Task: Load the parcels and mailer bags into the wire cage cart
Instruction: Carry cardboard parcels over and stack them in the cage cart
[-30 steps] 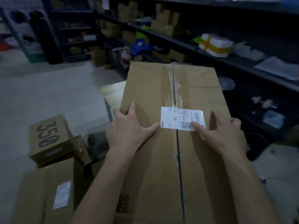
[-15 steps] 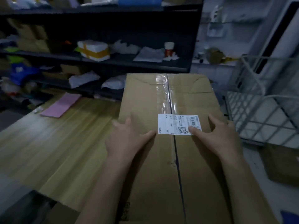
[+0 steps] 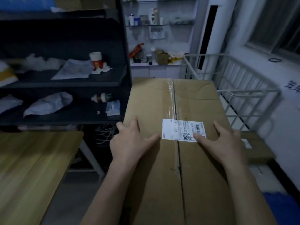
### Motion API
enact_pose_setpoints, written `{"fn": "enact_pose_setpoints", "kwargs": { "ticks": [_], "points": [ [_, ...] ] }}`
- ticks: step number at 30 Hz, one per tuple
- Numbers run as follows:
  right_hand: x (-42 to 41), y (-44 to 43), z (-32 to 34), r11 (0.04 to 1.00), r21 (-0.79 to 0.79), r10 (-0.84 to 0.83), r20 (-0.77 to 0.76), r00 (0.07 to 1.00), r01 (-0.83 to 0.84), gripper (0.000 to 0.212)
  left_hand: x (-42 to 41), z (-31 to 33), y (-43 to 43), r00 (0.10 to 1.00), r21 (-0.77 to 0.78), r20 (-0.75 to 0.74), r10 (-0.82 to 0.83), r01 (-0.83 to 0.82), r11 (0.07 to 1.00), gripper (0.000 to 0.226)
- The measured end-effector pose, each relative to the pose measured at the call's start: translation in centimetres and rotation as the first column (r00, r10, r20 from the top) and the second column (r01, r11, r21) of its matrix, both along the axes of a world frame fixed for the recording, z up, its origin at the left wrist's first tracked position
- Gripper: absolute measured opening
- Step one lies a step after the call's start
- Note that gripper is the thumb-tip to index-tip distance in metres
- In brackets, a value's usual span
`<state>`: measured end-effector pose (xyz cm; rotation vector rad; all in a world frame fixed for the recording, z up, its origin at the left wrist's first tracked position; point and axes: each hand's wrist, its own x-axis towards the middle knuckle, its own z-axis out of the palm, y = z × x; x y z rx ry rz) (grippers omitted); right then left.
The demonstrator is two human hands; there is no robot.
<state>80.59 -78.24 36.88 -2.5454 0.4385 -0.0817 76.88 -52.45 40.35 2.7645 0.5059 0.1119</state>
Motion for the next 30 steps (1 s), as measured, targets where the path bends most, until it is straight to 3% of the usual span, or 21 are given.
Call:
{"fn": "enact_pose_setpoints", "kwargs": {
  "ticks": [5,10,16,21,30],
  "points": [
    [5.0,-1.2,-1.1,0.998,-0.024,-0.062,-0.013,0.998,0.061,0.103,7.4,-1.5,-1.2,0.997,0.018,-0.023,-0.069,0.069,0.997,0.097],
    [11.7,-1.1,-3.5,0.990,-0.011,-0.143,-0.017,0.990,0.142,0.104,16.5,-3.2,-1.3,0.988,0.065,-0.053,-0.145,0.148,0.987,0.102],
    [19.1,-2.5,-3.1,0.961,-0.052,-0.273,-0.030,0.961,0.272,0.108,27.1,-3.8,-3.0,0.955,0.009,-0.058,-0.292,0.293,0.956,0.087],
    [21.0,-7.3,-2.3,0.900,-0.019,-0.436,0.007,0.900,0.436,0.103,34.1,-3.8,-8.9,0.893,0.034,-0.057,-0.446,0.448,0.893,0.106],
    [23.2,-19.9,-4.6,0.729,-0.021,-0.684,-0.038,0.729,0.684,0.115,43.2,-4.2,-25.1,0.723,0.080,-0.057,-0.688,0.690,0.719,0.097]
  ]
}}
